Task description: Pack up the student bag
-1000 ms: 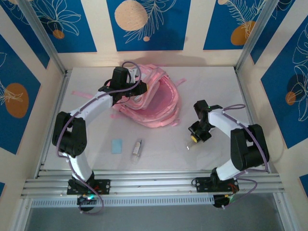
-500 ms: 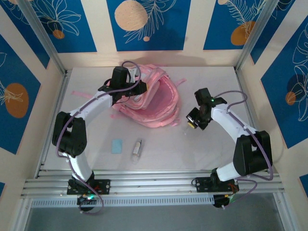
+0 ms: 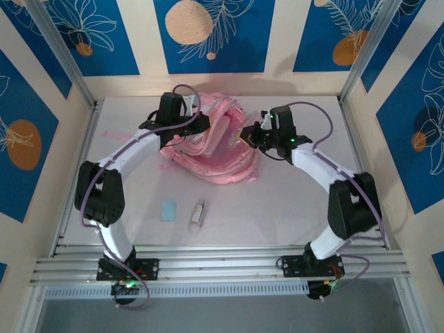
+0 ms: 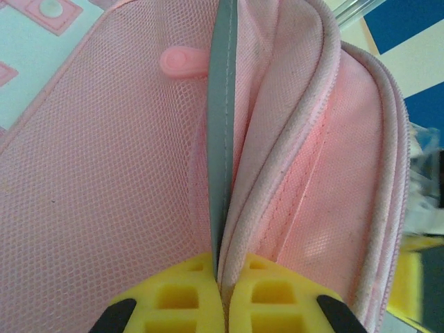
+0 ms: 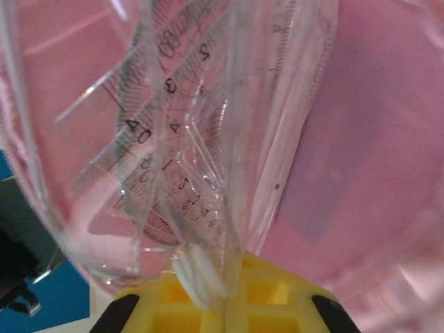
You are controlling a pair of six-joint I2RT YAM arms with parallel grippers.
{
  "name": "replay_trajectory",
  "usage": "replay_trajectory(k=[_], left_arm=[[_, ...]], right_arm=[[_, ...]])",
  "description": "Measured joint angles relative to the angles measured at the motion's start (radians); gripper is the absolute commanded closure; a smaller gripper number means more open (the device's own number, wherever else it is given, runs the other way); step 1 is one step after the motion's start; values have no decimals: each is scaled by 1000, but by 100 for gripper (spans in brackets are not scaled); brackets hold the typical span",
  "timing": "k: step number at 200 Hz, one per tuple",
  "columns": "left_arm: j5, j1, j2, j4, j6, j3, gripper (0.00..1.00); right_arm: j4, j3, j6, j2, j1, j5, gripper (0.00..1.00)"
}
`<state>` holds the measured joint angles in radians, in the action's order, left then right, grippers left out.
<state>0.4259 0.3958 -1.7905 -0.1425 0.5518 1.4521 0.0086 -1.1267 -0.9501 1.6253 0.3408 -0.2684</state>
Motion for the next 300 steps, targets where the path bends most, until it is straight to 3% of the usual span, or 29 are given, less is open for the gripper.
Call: replay_trajectory(k=[57,102,112,121,135,151,162,199,212,249,275,300], left_arm=[[0,-1,0,0,26,0,100],[0,-4,0,8,43,2,100],[0,-6,0,8,45,2,100],[0,-7,0,8,46,2,100],[0,-8,0,9,51,2,100],[0,-8,0,12,55,2,100],[1,-8,0,21,61,2,100],[4,-8,-6,37,71,2,100],[5,-8,-10,35,71,2,100],[9,-8,-13,32,71,2,100],[10,-8,-14,32,71,2,100],[12,-8,-18,32,72,2,100]], right_arm=[[381,-87,-76,316,63,-64,100],[483,-222,-145,478,119,-84,100],[467,-254,-170,504,127,-98,100],[444,-280,-187,520,129,-108,93],[400,-299,-227,526,127,-117,79],[364,-293,-277,522,119,-117,54],[377,-277,-294,506,115,-125,47],[255,-229,-310,418,93,-94,41],[210,-221,-307,402,81,-94,34],[23,-222,-233,335,51,-79,28],[-121,-269,-163,307,40,-45,30],[-224,-338,-107,314,43,-21,41]])
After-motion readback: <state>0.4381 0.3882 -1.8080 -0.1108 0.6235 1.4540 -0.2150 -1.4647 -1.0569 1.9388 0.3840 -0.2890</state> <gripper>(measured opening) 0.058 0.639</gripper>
